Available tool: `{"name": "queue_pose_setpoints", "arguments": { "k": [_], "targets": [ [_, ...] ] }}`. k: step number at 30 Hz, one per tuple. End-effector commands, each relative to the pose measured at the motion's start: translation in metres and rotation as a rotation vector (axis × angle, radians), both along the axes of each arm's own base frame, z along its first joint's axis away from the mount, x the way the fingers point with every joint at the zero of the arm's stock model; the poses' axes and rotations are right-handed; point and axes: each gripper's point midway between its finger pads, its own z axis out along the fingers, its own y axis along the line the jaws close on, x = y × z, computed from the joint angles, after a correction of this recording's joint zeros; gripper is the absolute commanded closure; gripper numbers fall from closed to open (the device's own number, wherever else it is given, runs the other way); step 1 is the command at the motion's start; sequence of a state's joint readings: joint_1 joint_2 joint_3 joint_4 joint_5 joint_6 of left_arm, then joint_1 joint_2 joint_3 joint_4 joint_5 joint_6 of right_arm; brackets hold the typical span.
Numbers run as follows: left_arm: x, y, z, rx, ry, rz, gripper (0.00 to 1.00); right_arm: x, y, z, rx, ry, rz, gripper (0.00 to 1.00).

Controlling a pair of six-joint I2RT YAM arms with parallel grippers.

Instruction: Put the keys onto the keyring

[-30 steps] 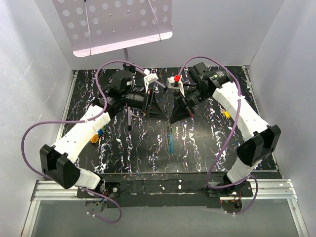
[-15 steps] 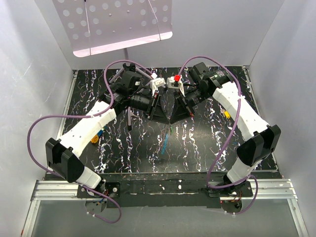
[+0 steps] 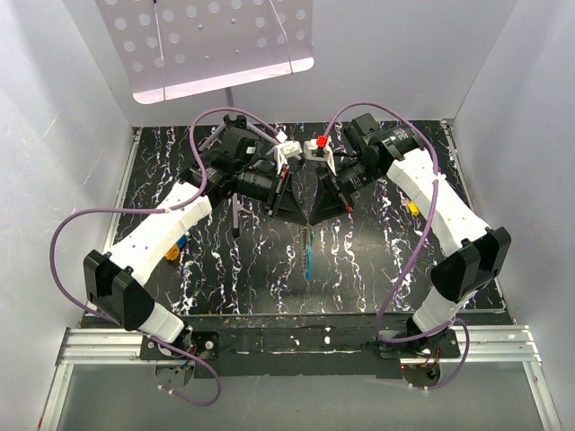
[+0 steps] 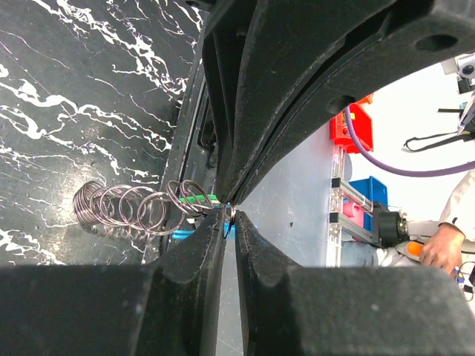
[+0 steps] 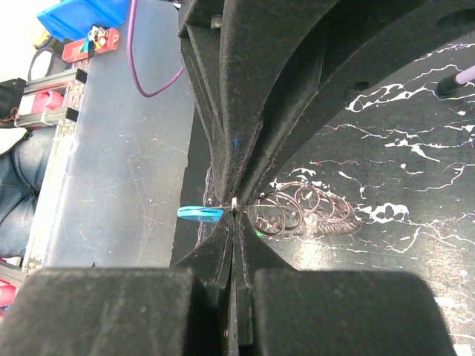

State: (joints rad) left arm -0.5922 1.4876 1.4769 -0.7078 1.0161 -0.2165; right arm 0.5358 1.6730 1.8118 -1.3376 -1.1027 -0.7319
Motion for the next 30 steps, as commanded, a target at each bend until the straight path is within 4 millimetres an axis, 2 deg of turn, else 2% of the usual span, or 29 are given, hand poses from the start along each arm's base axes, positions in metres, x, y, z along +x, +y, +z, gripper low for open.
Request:
{"name": "queue_pose_setpoints", "arguments": {
  "k": [1, 5, 8, 11, 12, 15, 16, 18, 19, 22, 23, 24, 27, 30],
  "targets": [
    [-0.005, -0.001, 0.012, -0.022, -0.015, -0.029, 0.89, -0.01, -0.002, 0.013, 0.029, 0.055, 0.006, 0.99],
    [-0.006, -0.001, 0.009, -0.015, -0.007, -0.037, 0.89, -0.011, -0.001, 0.013, 0.033, 0.06, 0.007, 0.99],
    [-0.008, -0.001, 0.009, -0.023, -0.007, -0.054, 1.0, -0.011, -0.001, 0.016, 0.04, 0.062, 0.006, 0.99],
    [-0.01, 0.002, 0.009, -0.024, -0.04, -0.054, 1.0, -0.011, -0.001, 0.019, 0.049, 0.066, 0.003, 0.99],
    [-0.01, 0.003, 0.009, -0.03, -0.064, -0.053, 1.0, -0.012, -0.002, 0.021, 0.053, 0.066, 0.001, 0.93],
    [-0.014, 0.008, 0.017, -0.082, -0.181, -0.054, 1.0, -0.009, -0.007, 0.029, 0.065, 0.049, -0.015, 0.67],
    [-0.015, 0.01, 0.021, -0.104, -0.232, -0.045, 1.0, -0.006, -0.01, 0.033, 0.071, 0.024, -0.019, 0.62],
    [-0.015, 0.014, 0.027, -0.159, -0.363, -0.019, 1.0, -0.004, -0.02, 0.043, 0.074, -0.033, -0.018, 0.59],
    [-0.014, 0.017, 0.027, -0.182, -0.421, 0.009, 1.0, -0.004, -0.025, 0.054, 0.09, -0.068, -0.017, 0.58],
    [-0.012, 0.025, 0.061, -0.385, -0.702, 0.123, 1.0, 0.002, -0.032, 0.079, 0.193, -0.138, -0.033, 0.58],
    [-0.014, 0.03, 0.079, -0.471, -0.798, 0.171, 1.0, -0.002, -0.033, 0.088, 0.251, -0.182, -0.013, 0.58],
    [-0.013, 0.035, 0.085, -0.531, -0.844, 0.234, 1.0, -0.007, -0.032, 0.094, 0.304, -0.214, 0.008, 0.58],
    [-0.01, 0.049, 0.112, -0.727, -0.892, 0.384, 1.0, -0.02, -0.031, 0.11, 0.432, -0.231, 0.044, 0.58],
    [-0.008, 0.055, 0.132, -0.886, -0.826, 0.455, 1.0, -0.024, -0.028, 0.113, 0.463, -0.23, 0.062, 0.58]
  ]
}}
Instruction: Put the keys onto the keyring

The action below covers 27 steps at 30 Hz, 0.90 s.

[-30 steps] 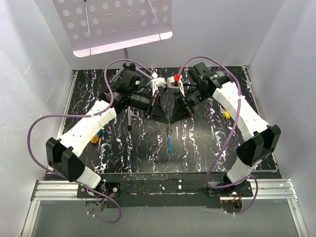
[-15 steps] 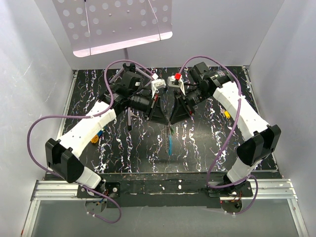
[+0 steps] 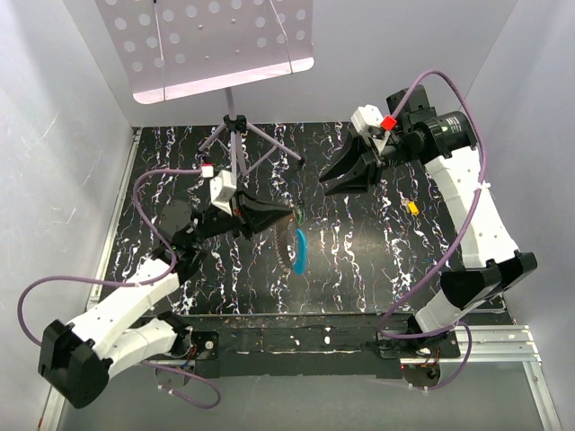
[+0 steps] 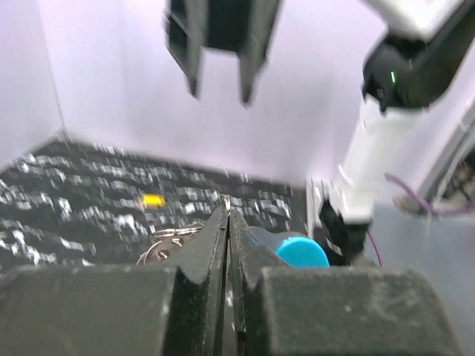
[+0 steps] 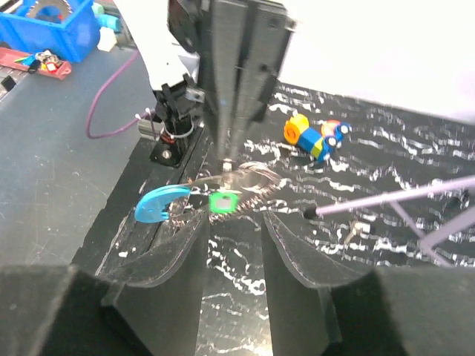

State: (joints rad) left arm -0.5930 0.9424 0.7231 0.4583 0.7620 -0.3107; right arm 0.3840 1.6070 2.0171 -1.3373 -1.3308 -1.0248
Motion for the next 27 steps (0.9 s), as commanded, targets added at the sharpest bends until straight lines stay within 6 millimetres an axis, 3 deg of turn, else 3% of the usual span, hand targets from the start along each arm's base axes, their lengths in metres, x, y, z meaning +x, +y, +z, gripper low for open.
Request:
{"name": "queue_pose_setpoints", "arguments": {
  "k": [1, 4, 8, 13, 21, 27],
  "targets": [
    [0.004, 0.022, 0.096, -0.471, -0.134, 0.067, 1.0, -0.047, -0.006, 0.01, 0.047, 0.156, 0.088, 0.58],
    [0.007, 0.029, 0.112, -0.615, -0.094, 0.038, 1.0, -0.048, -0.002, 0.007, 0.017, 0.121, 0.097, 0.58],
    [0.011, 0.027, 0.123, -0.699, -0.076, -0.018, 1.0, -0.043, 0.002, 0.019, 0.014, 0.096, 0.087, 0.59],
    [0.011, 0.02, 0.123, -0.695, -0.055, -0.062, 1.0, -0.02, 0.007, 0.03, -0.029, 0.046, -0.005, 0.59],
    [0.006, 0.015, 0.12, -0.66, -0.075, -0.091, 1.0, 0.003, 0.016, 0.021, -0.076, 0.13, -0.084, 0.6],
    [0.005, 0.011, 0.117, -0.627, -0.087, -0.102, 1.0, 0.013, 0.022, 0.03, -0.065, 0.146, -0.112, 0.62]
  ]
}}
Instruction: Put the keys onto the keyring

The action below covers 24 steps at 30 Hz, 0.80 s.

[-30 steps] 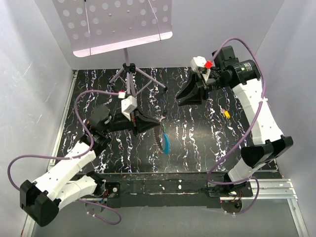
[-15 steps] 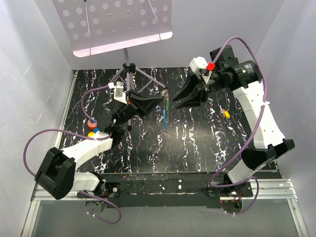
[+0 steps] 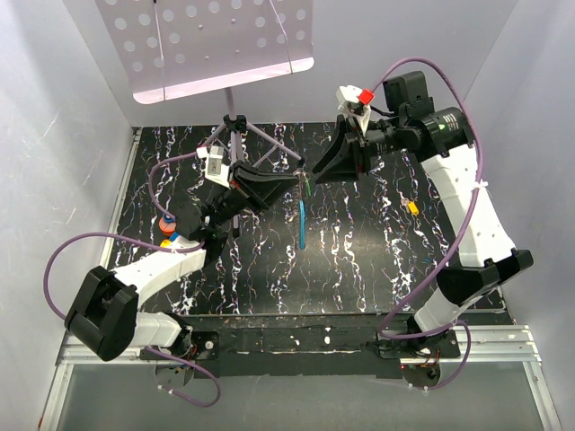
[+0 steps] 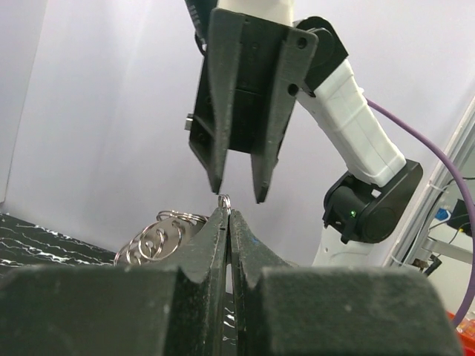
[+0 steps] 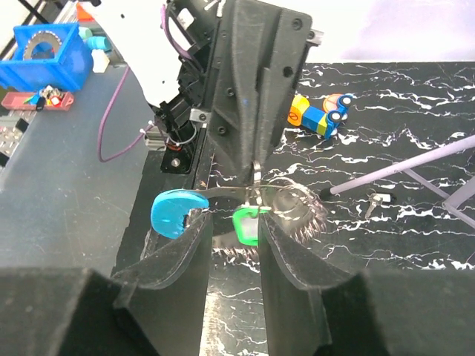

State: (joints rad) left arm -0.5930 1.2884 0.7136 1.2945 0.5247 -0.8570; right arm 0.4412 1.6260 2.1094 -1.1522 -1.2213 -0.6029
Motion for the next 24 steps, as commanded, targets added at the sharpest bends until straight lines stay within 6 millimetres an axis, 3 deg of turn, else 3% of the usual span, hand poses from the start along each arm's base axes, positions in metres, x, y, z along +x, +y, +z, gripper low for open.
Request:
{"name": "queue_pose_setpoints", "arguments": {
  "k": [1, 5, 10, 24],
  "targets": [
    [-0.039, 0.022, 0.055, -0.145, -0.252, -0.01, 1.0, 0.009, 0.006, 0.011, 0.014, 0.014, -0.033, 0.62],
    [-0.04, 0.022, 0.054, -0.139, -0.255, -0.014, 1.0, 0.012, 0.009, 0.009, 0.006, 0.043, -0.043, 0.63],
    [-0.041, 0.022, 0.053, -0.133, -0.263, -0.01, 1.0, 0.002, 0.015, 0.002, -0.005, 0.079, -0.01, 0.66],
    [-0.041, 0.024, 0.051, -0.126, -0.266, 0.007, 1.0, -0.002, 0.017, -0.003, -0.022, 0.107, -0.015, 0.89]
  ]
}}
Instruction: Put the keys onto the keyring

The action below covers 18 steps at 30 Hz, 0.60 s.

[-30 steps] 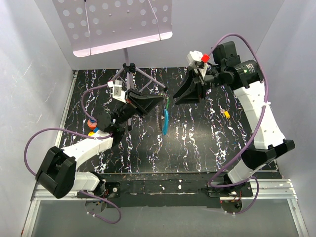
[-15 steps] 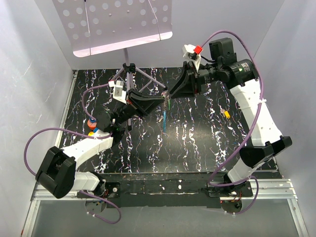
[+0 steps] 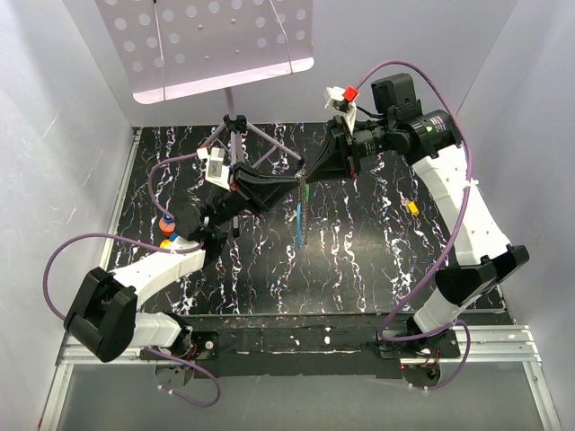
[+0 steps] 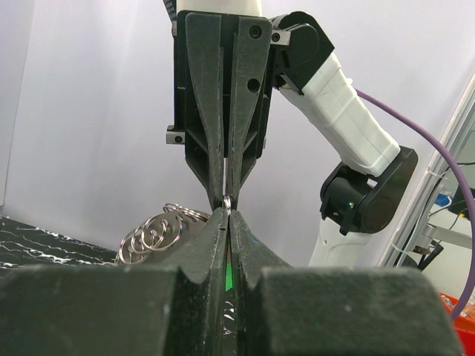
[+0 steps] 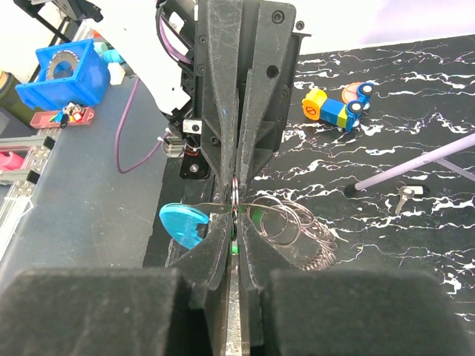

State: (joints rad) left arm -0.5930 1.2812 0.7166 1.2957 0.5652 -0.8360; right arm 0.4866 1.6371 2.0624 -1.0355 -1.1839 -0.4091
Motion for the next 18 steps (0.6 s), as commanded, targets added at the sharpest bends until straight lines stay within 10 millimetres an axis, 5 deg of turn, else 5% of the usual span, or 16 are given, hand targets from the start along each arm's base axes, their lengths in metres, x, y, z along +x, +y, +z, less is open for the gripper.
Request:
{"name": "queue_pose_setpoints", "arguments": {
  "k": [1, 4, 18],
  "targets": [
    [-0.034, 0.025, 0.052, -0.15, -0.223, 0.019, 1.0, -0.005, 0.0, 0.006, 0.017, -0.013, 0.007, 0.9],
    [-0.035, 0.026, 0.052, -0.156, -0.225, 0.022, 1.0, -0.006, 0.0, 0.005, 0.016, -0.01, 0.01, 0.99],
    [-0.036, 0.031, 0.068, -0.191, -0.27, 0.054, 1.0, -0.021, 0.005, -0.008, 0.01, 0.154, 0.05, 0.99]
  ]
}}
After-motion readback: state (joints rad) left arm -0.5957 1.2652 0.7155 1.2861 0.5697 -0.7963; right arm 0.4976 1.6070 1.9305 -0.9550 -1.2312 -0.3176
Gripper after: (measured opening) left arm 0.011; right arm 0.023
